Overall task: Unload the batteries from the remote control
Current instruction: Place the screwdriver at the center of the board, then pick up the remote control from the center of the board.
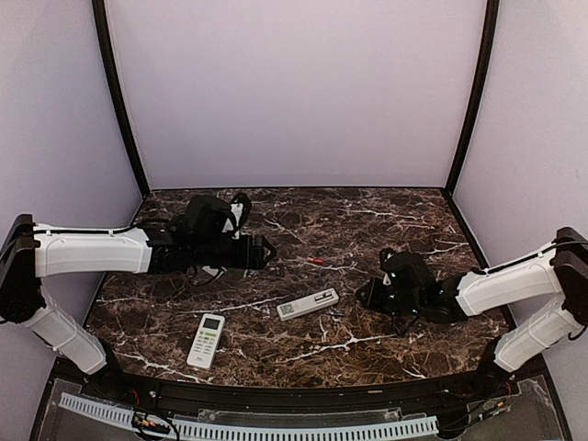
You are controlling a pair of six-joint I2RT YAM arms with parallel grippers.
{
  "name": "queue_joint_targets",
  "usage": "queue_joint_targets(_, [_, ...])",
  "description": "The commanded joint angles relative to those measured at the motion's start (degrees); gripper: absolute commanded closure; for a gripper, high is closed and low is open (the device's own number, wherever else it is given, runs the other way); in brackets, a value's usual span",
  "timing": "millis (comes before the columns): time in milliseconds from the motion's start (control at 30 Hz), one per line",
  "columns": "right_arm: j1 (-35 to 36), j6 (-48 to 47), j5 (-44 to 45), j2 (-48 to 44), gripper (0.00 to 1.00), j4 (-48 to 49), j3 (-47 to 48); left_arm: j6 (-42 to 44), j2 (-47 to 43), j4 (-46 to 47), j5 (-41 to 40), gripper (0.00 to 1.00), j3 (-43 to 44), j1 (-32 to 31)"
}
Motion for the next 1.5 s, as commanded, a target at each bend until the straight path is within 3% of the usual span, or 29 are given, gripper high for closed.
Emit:
queue_joint_targets(0, [0.2, 0.6, 0.1, 0.3, 0.81, -0.3, 0.4, 0.1, -3.1, 0.1, -1.7, 0.25, -2.4, 0.6])
queue_joint_targets(567, [0.2, 1.7, 1.1, -3.4, 0.45, -4.0, -0.2, 1.2, -5.8, -2.5, -3.8, 0.25, -3.7, 0.8])
queue_joint_targets(867, [0.2, -2.5, 3.6, -8.2, 0.2, -8.7, 2.4, -4.7, -15.0, -20.0, -8.9, 0.25, -9.3, 0.8])
queue_joint_targets(1000, [0.2, -4.8, 4.8, -9.5, 0.15, -9.9, 3.5, -11.4, -19.9, -29.3, -7.7, 0.27, -12.6, 0.7])
queue_joint_targets(1167, [0.1, -6.8, 5.4, -9.6, 0.12, -9.9, 4.4, -17.5, -16.8, -36.0, -6.2, 0.26, -14.3, -3.7])
queue_joint_targets(1333, [0.1, -6.9, 5.5, -10.5, 0.11, -9.9, 3.5, -18.3, -13.6, -37.0, -5.4, 0.22, -13.5, -5.2])
queue_joint_targets(1367, [0.2, -6.4, 5.7, -10.8, 0.04, -9.9, 3.1, -18.3, -13.5, -36.8, -5.4, 0.21, -13.5, -5.2])
queue_joint_targets(1467, [0.2, -5.2, 6.0, -12.1, 0.01, -9.8, 1.7, -18.1, -11.9, -35.8, -5.2, 0.19, -13.4, -5.2])
